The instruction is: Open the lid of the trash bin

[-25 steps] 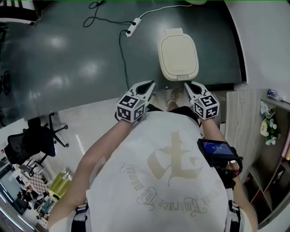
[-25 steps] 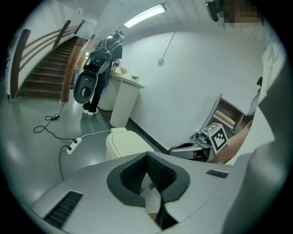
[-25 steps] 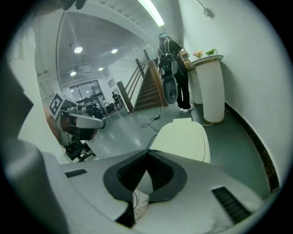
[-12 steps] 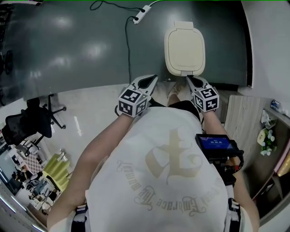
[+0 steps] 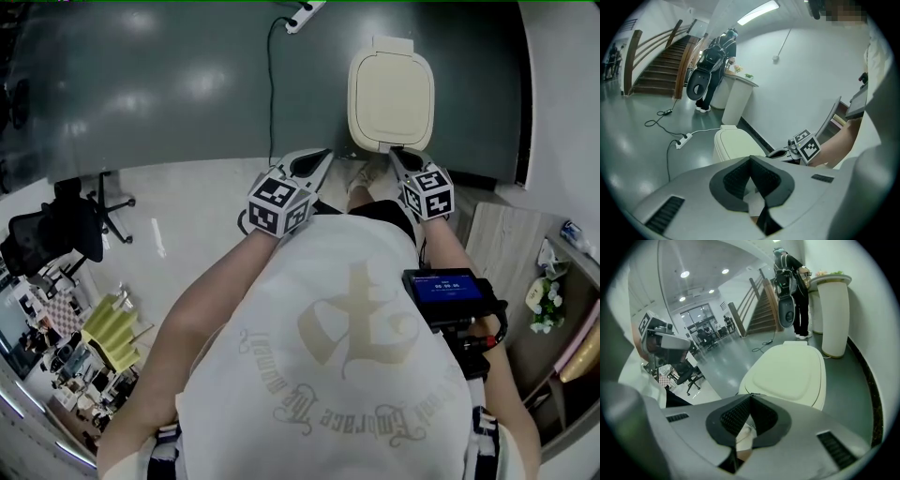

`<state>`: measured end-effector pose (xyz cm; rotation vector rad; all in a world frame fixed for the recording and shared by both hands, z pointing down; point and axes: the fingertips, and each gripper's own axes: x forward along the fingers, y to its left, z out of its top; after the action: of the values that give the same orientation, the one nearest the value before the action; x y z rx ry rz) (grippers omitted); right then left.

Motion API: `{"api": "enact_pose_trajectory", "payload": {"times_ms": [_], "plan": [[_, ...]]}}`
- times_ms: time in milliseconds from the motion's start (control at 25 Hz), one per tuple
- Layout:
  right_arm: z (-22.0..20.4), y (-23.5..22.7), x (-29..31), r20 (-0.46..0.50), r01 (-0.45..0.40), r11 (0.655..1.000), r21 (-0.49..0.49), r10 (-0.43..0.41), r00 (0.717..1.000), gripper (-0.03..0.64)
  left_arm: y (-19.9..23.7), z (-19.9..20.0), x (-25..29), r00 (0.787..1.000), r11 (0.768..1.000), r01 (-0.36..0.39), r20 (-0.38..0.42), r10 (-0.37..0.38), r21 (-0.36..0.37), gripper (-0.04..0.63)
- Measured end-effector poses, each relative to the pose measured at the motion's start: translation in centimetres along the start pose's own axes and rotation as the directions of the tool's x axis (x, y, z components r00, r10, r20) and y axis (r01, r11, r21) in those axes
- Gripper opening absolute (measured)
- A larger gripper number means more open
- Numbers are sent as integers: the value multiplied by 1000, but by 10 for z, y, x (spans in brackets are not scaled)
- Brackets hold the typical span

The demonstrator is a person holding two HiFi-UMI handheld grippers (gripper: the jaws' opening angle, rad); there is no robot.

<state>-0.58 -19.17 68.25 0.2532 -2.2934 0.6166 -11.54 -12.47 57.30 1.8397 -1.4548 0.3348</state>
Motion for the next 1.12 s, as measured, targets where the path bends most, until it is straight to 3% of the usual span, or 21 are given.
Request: {"api": "enact_pose_trajectory", "payload": {"times_ms": [440,760,960,1120], "plan": [[-27,-19,26,-174,43,996,-84,-57,983,5,19,-3,-3,999,998,-45,10,46,-52,14],[-29,-16,30,-200,18,974,-226,-64,978,6,25,-9,-6,999,997,-53,0,53,-64,14],[-30,-12,29,-235,31,936,-352,-120,965,6,24,-7,-6,999,997,-47,0,48,-53,14],[-31,-11,29,-248,34,857,-515,-186,951,8,24,-6,-5,999,998,-43,-5,43,-47,14]]}}
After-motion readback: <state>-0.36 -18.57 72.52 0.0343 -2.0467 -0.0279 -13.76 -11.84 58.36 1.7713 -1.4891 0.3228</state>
